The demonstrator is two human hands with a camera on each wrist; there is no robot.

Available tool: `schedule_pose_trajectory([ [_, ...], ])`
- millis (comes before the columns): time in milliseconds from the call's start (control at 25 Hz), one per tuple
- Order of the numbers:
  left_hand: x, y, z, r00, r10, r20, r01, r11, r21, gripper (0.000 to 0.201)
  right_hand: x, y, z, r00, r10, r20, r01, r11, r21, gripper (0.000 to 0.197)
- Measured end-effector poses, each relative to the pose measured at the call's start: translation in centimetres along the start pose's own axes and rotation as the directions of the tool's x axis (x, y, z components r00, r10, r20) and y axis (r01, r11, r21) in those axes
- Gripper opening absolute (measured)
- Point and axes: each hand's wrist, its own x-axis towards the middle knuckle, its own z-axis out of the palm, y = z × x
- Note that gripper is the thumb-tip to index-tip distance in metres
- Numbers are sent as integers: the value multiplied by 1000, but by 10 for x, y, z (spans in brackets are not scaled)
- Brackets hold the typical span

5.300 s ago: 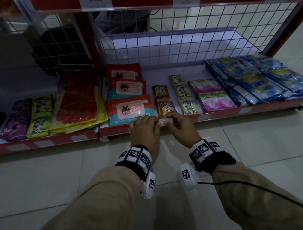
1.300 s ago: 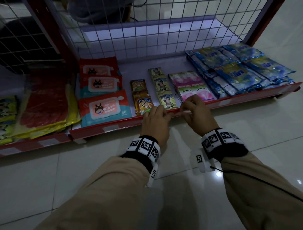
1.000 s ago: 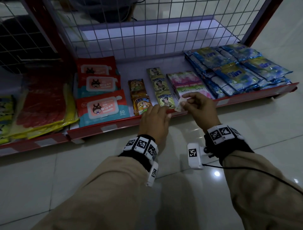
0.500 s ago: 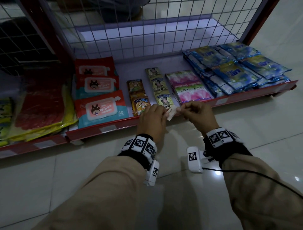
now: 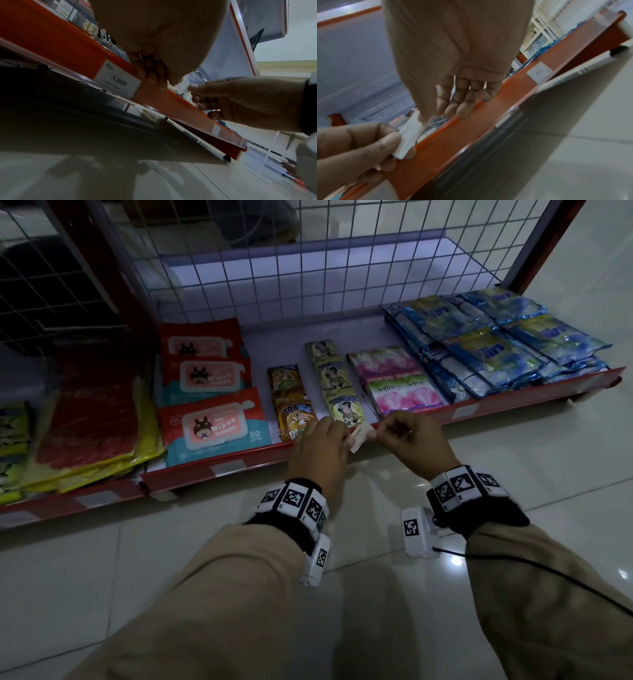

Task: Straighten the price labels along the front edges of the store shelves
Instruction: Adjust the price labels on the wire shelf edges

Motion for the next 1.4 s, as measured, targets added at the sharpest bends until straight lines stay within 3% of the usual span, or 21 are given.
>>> schedule_pose_trajectory([
  [160,2,0,0,999,9,44,-11,998,57,20,4,-6,-5,979,-176,99,186,978,-91,28],
  [240,3,0,0,998,13,65,-18,997,71,20,7,-6,-4,976,-166,139,189,966,-178,16],
  [320,1,0,-1,997,28,74,-31,999,41,21,8,-4,-5,985,-153,83,168,962,-216,15],
  [480,-1,2,-2,999,17,45,-13,998,-68,32,9,-2,-8,987,-153,-40,147,982,-120,13],
  [640,-3,3,0,999,-11,37,13,999,-51,41,13,-1,-5,983,-183,12,180,954,-240,11],
  [840,0,3,4,998,18,60,-25,992,125,27,14,1,-1,975,-218,43,219,908,-358,15],
  [1120,0,6,8,998,12,59,-24,980,198,27,11,3,-2,947,-280,157,320,784,-532,14],
  [1400,0,5,8,997,24,71,-39,975,220,27,12,1,-2,933,-285,219,359,723,-590,13],
])
